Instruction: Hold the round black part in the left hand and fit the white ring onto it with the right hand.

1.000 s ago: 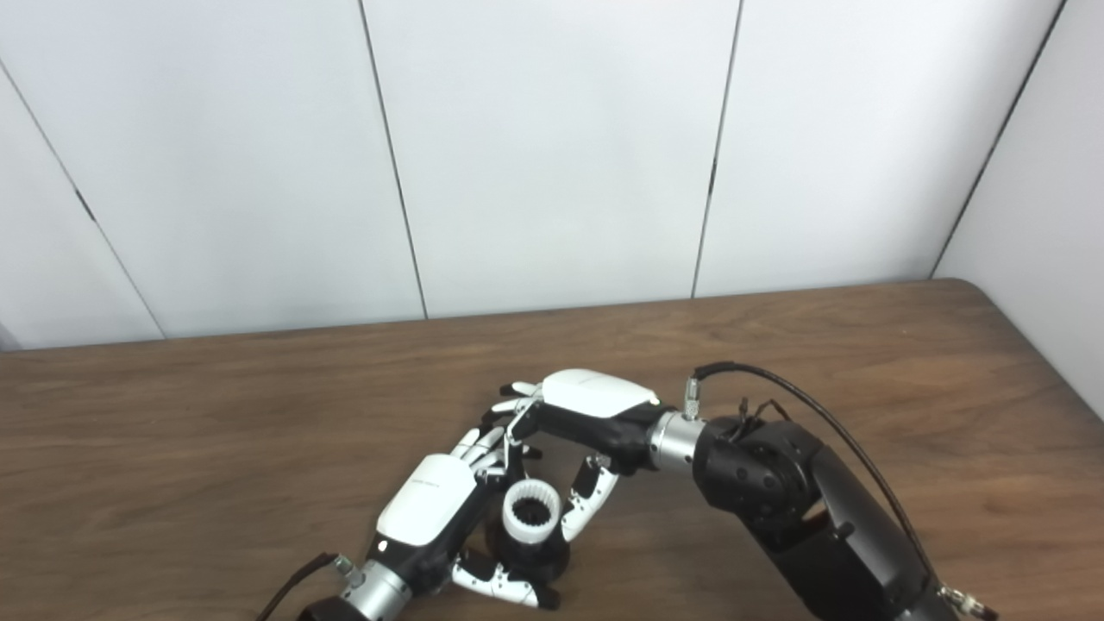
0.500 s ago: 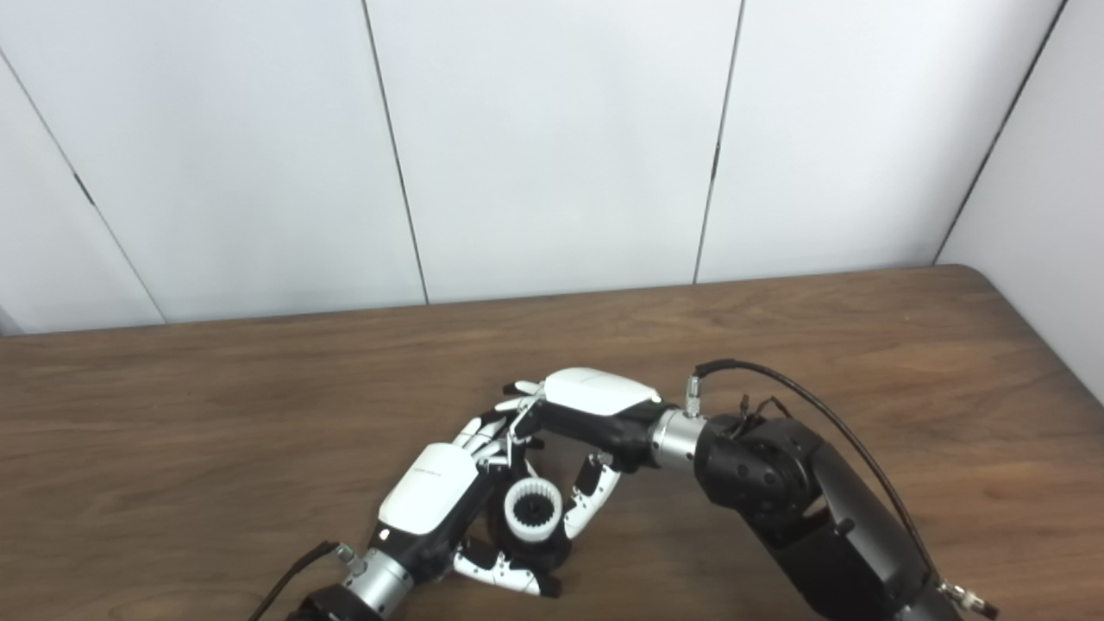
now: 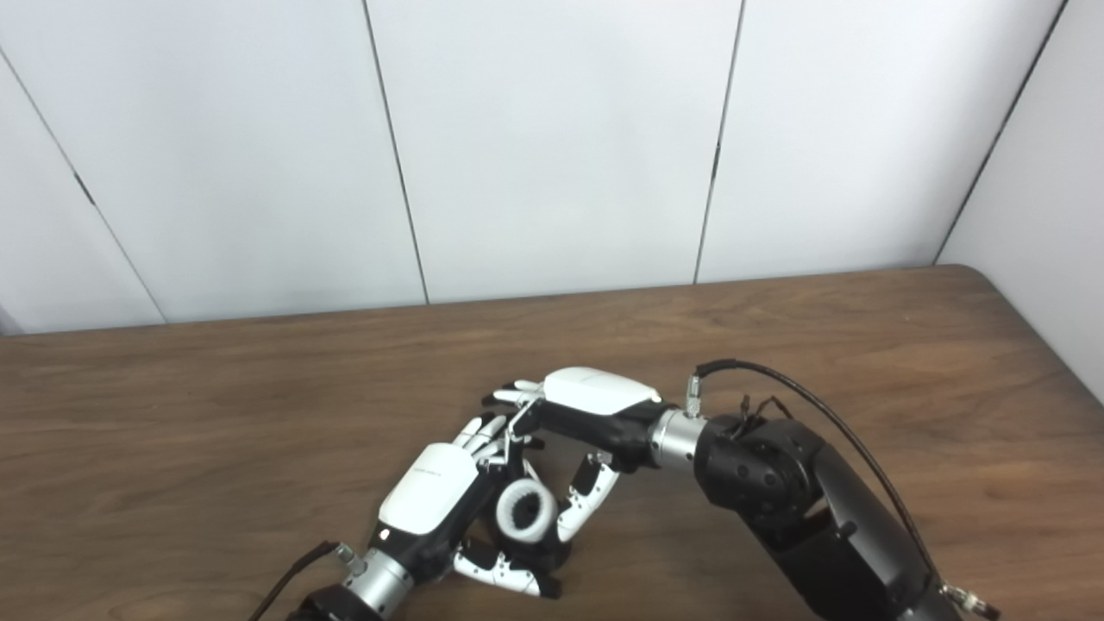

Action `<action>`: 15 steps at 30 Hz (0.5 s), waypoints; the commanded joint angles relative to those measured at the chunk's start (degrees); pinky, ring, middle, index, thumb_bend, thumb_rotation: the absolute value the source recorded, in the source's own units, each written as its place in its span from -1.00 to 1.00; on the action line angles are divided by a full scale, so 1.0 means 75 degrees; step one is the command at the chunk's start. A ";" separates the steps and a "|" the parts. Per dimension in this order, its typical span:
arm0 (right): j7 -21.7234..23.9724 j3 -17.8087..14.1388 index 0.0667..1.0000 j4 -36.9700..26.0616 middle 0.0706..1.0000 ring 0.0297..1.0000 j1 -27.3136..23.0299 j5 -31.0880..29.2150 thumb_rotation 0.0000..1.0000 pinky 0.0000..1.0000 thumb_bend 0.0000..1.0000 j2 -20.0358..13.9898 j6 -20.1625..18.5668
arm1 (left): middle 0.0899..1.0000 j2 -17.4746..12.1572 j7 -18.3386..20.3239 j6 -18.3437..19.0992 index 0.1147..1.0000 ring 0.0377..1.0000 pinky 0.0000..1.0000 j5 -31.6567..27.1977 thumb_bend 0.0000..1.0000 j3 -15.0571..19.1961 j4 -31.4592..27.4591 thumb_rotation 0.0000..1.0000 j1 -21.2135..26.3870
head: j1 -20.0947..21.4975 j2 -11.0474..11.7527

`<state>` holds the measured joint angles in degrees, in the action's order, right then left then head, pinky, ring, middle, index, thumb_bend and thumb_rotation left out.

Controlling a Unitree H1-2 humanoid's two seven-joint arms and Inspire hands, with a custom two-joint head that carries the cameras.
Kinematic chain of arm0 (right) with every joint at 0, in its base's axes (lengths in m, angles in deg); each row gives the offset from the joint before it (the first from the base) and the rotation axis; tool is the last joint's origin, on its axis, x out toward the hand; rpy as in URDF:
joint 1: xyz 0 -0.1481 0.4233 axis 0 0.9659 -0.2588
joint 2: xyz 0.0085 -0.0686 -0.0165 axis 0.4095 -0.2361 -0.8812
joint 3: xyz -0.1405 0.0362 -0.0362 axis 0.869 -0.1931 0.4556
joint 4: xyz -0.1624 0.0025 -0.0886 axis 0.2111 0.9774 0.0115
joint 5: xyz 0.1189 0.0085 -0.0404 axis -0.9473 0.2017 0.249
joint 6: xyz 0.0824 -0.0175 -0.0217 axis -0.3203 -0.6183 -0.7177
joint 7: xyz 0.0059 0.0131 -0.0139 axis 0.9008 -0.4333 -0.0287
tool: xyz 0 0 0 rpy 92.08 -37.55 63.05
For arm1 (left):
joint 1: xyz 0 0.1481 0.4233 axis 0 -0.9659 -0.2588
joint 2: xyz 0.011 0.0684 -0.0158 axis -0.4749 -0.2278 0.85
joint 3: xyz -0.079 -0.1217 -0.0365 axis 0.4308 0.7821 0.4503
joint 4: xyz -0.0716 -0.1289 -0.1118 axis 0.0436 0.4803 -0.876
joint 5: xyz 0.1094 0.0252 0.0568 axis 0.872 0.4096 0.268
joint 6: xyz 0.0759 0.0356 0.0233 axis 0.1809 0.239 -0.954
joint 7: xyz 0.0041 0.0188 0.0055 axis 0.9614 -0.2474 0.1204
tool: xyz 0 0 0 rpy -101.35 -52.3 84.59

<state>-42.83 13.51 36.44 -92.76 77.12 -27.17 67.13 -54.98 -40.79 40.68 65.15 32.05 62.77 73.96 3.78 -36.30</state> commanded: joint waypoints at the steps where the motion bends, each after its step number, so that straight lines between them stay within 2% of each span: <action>1: -0.0020 -0.0062 0.64 -0.0282 1.00 1.00 -0.0222 0.0028 -0.42 0.94 1.00 -0.0022 -0.0054 | 0.67 -0.0046 0.0039 -0.0012 -0.18 0.94 1.00 -0.0024 0.04 -0.0186 0.0376 -0.91 -0.0609 | 0.0003 0.0000; 4: 0.0032 -0.0052 0.86 -0.0319 1.00 1.00 -0.0252 0.0044 -0.36 0.93 1.00 -0.0051 -0.0108 | 0.67 -0.0051 0.0034 -0.0019 -0.18 0.94 1.00 -0.0015 0.04 -0.0189 0.0382 -0.91 -0.0604 | 0.0003 0.0000; 7: 0.0071 -0.0059 0.96 -0.0318 1.00 1.00 -0.0273 0.0042 -0.36 0.95 1.00 -0.0065 -0.0148 | 0.67 -0.0056 0.0030 -0.0038 -0.18 0.94 1.00 -0.0024 0.04 -0.0189 0.0397 -0.91 -0.0595 | 0.0006 0.0020; 15: 0.0154 -0.0087 1.00 -0.0348 1.00 1.00 -0.0325 0.0094 -0.41 0.98 1.00 -0.0100 -0.0200 | 0.67 -0.0064 0.0065 -0.0019 -0.18 0.94 1.00 -0.0048 0.04 -0.0167 0.0349 -0.91 -0.0614 | 0.0023 0.0002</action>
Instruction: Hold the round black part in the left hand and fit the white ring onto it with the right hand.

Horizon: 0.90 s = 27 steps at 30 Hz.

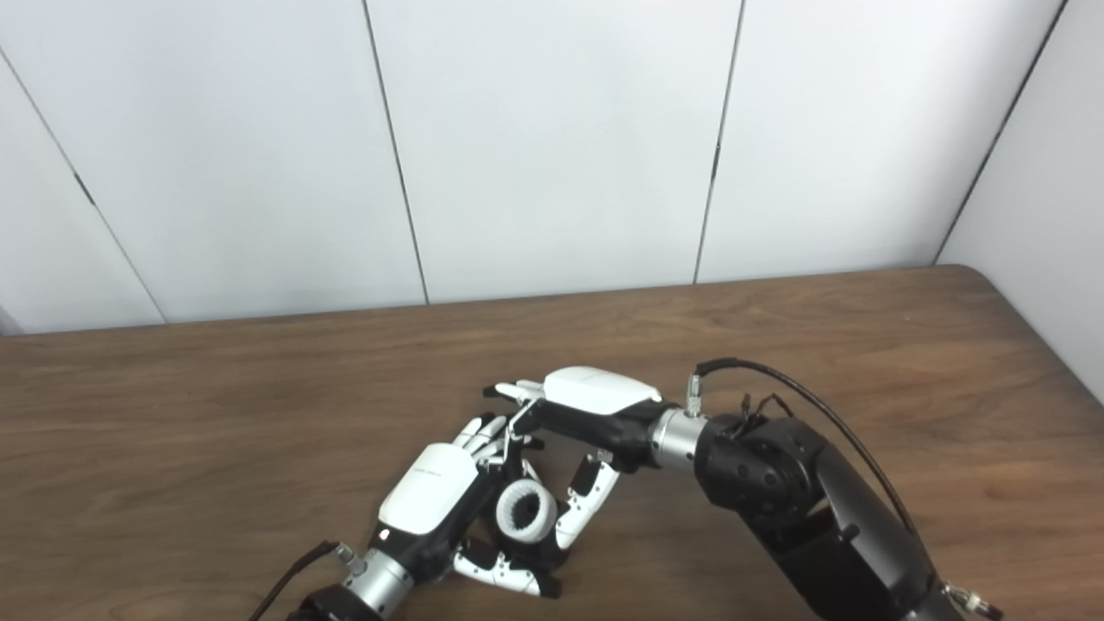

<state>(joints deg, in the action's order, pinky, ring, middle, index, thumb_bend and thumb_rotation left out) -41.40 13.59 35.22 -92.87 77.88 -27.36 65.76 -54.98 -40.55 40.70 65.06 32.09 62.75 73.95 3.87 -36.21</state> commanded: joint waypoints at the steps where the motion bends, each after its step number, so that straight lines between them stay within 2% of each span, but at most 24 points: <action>1: -0.0038 -0.0101 1.00 -0.0178 1.00 1.00 -0.0315 -0.0010 -0.42 0.98 1.00 -0.0082 -0.0005 | 0.67 -0.0064 0.0020 -0.0038 -0.18 0.94 1.00 -0.0044 0.04 -0.0169 0.0364 -0.91 -0.0612 | 0.0013 -0.0011; 6: -0.0016 -0.0138 0.96 -0.0210 1.00 1.00 -0.0307 -0.0008 -0.47 0.98 1.00 -0.0090 -0.0055 | 0.67 -0.0095 0.0038 -0.0039 -0.18 0.95 1.00 -0.0053 0.04 -0.0178 0.0389 -0.91 -0.0591 | 0.0040 -0.0006; 8: -0.0021 -0.0151 0.95 -0.0232 1.00 1.00 -0.0306 -0.0014 -0.43 0.98 1.00 -0.0095 -0.0081 | 0.68 -0.0105 0.0020 -0.0054 -0.18 0.95 1.00 -0.0054 0.04 -0.0187 0.0418 -0.91 -0.0581 | 0.0035 0.0003; 9: -0.0048 -0.0184 0.94 -0.0233 1.00 1.00 -0.0297 -0.0047 -0.38 0.99 1.00 -0.0082 -0.0097 | 0.68 -0.0106 0.0011 -0.0060 -0.18 0.95 1.00 -0.0059 0.04 -0.0186 0.0432 -0.91 -0.0577 | 0.0035 0.0004; 12: -0.0206 -0.0306 0.91 -0.0232 1.00 1.00 -0.0261 -0.0062 0.04 1.00 1.00 -0.0033 -0.0102 | 0.67 -0.0106 0.0009 -0.0067 -0.18 0.95 1.00 -0.0082 0.04 -0.0181 0.0465 -0.91 -0.0568 | 0.0053 0.0028; 14: -0.0283 -0.0375 0.94 -0.0253 1.00 1.00 -0.0236 -0.0006 0.25 1.00 1.00 -0.0013 -0.0103 | 0.68 -0.0110 0.0031 -0.0044 -0.18 0.95 1.00 -0.0061 0.04 -0.0194 0.0476 -0.91 -0.0560 | 0.0053 0.0028; 17: -0.0340 -0.0430 0.98 -0.0297 1.00 1.00 -0.0200 0.0065 0.40 1.00 1.00 0.0007 -0.0144 | 0.69 -0.0105 0.0088 0.0011 -0.18 0.96 1.00 -0.0038 0.04 -0.0206 0.0458 -0.91 -0.0553 | 0.0037 0.0039; 20: -0.0336 -0.0436 1.00 -0.0353 1.00 1.00 -0.0183 0.0103 0.59 1.00 0.84 0.0003 -0.0198 | 0.69 -0.0099 0.0083 0.0000 -0.18 0.96 1.00 -0.0044 0.04 -0.0202 0.0447 -0.91 -0.0558 | 0.0035 0.0039; 22: -0.0318 -0.0428 1.00 -0.0377 1.00 1.00 -0.0177 0.0130 0.72 1.00 0.65 0.0002 -0.0242 | 0.69 -0.0096 0.0089 0.0005 -0.18 0.96 1.00 -0.0054 0.04 -0.0198 0.0437 -0.91 -0.0563 | 0.0035 0.0039; 27: -0.0373 -0.0424 0.99 -0.0385 1.00 1.00 -0.0121 0.0176 0.84 1.00 0.48 0.0031 -0.0290 | 0.68 -0.0096 0.0083 -0.0008 -0.18 0.95 1.00 -0.0059 0.04 -0.0197 0.0420 -0.91 -0.0572 | 0.0035 0.0039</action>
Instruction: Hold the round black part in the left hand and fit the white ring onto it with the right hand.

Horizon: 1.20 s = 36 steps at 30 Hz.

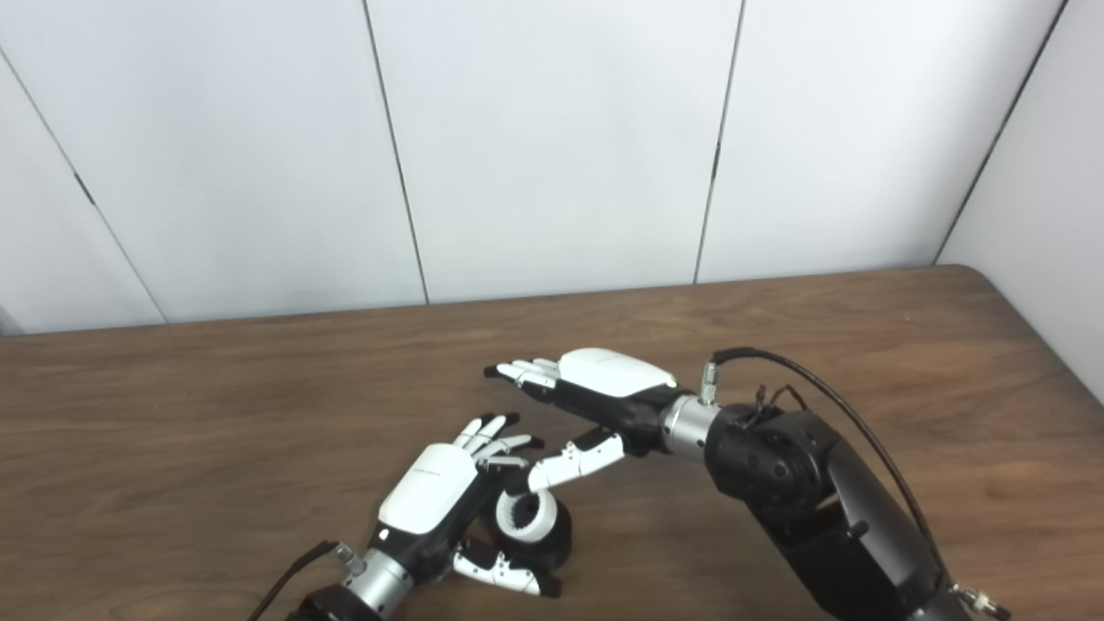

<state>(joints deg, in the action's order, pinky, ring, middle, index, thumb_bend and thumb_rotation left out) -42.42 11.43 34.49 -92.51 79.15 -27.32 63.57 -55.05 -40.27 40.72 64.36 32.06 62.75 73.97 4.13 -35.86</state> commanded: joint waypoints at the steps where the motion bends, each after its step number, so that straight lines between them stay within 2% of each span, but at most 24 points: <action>1: -0.0249 -0.0136 0.98 -0.0286 1.00 1.00 -0.0160 0.0015 0.84 1.00 0.47 0.0029 0.0003 | 0.68 -0.0088 0.0022 -0.0031 -0.18 0.95 1.00 0.0037 0.04 -0.0194 0.0427 -0.91 -0.0575 | 0.0000 -0.0008; 7: -0.0480 -0.0106 0.96 -0.0244 1.00 1.00 -0.0051 0.0268 0.49 1.00 0.45 0.0080 0.0093 | 0.68 -0.0075 0.0067 -0.0008 -0.18 0.95 1.00 -0.0008 0.04 -0.0183 0.0376 -0.91 -0.0591 | -0.0020 -0.0030; 9: -0.0583 -0.0105 0.95 -0.0218 1.00 1.00 0.0009 0.0331 0.34 1.00 0.49 0.0111 0.0116 | 0.68 -0.0071 0.0049 -0.0013 -0.18 0.95 1.00 0.0000 0.04 -0.0186 0.0387 -0.91 -0.0594 | -0.0024 -0.0039; 20: -0.1221 -0.0117 0.94 0.0015 1.00 1.00 0.0312 0.0694 -0.17 1.00 0.79 0.0217 0.0415 | 0.67 -0.0062 -0.0013 -0.0029 -0.18 0.95 1.00 0.0047 0.04 -0.0197 0.0358 -0.91 -0.0599 | -0.0049 -0.0046; 24: -0.1500 -0.0102 0.92 0.0105 1.00 1.00 0.0424 0.0889 -0.23 1.00 0.80 0.0252 0.0475 | 0.68 -0.0068 0.0006 -0.0026 -0.18 0.95 1.00 0.0053 0.04 -0.0204 0.0330 -0.91 -0.0600 | -0.0054 -0.0052; 28: -0.1795 -0.0082 0.90 0.0204 1.00 1.00 0.0509 0.1016 -0.21 1.00 0.73 0.0285 0.0565 | 0.68 -0.0068 -0.0009 -0.0036 -0.18 0.95 1.00 0.0057 0.04 -0.0208 0.0335 -0.91 -0.0602 | -0.0053 -0.0056; 36: -0.1870 -0.0109 0.90 0.0233 1.00 1.00 0.0551 0.1067 -0.17 1.00 0.67 0.0326 0.0503 | 0.67 -0.0070 0.0035 -0.0028 -0.18 0.95 1.00 0.0030 0.04 -0.0207 0.0305 -0.91 -0.0612 | -0.0057 -0.0032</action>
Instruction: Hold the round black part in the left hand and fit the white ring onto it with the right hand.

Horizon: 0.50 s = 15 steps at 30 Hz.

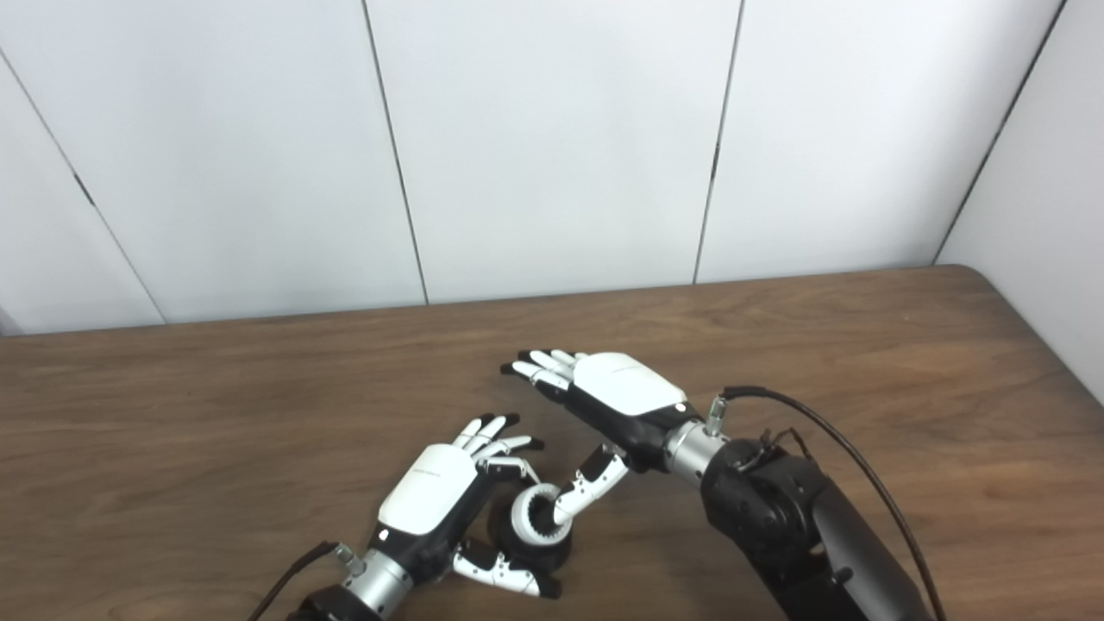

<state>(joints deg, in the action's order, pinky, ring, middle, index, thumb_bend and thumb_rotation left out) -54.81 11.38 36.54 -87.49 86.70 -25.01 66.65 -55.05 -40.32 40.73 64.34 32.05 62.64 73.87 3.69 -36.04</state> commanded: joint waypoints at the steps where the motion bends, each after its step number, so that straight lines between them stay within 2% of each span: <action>1: -0.0221 -0.0109 0.90 -0.0041 1.00 1.00 -0.0115 0.0059 -0.16 1.00 0.67 0.0023 0.0086 | 0.68 -0.0068 0.0057 -0.0017 -0.18 0.95 1.00 0.0029 0.04 -0.0206 0.0317 -0.91 -0.0599 | -0.0001 -0.0005; 7: -0.0252 -0.0172 0.89 -0.0058 1.00 1.00 -0.0070 -0.0007 -0.12 1.00 0.66 0.0057 0.0083 | 0.68 -0.0048 0.0081 0.0018 -0.18 0.94 1.00 0.0067 0.04 -0.0231 0.0319 -0.91 -0.0592 | -0.0030 0.0008; 15: -0.0340 -0.0197 0.87 -0.0032 1.00 1.00 -0.0230 0.0078 0.03 1.00 0.70 0.0250 0.0099 | 0.67 -0.0006 0.0018 0.0013 -0.18 0.94 1.00 0.0099 0.04 -0.0261 0.0411 -0.91 -0.0561 | -0.0060 0.0053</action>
<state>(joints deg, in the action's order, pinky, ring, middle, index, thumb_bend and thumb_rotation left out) -55.43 10.85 37.01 -87.01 87.17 -23.28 66.63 -54.98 -40.35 40.78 64.48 31.85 62.59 73.88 3.16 -35.60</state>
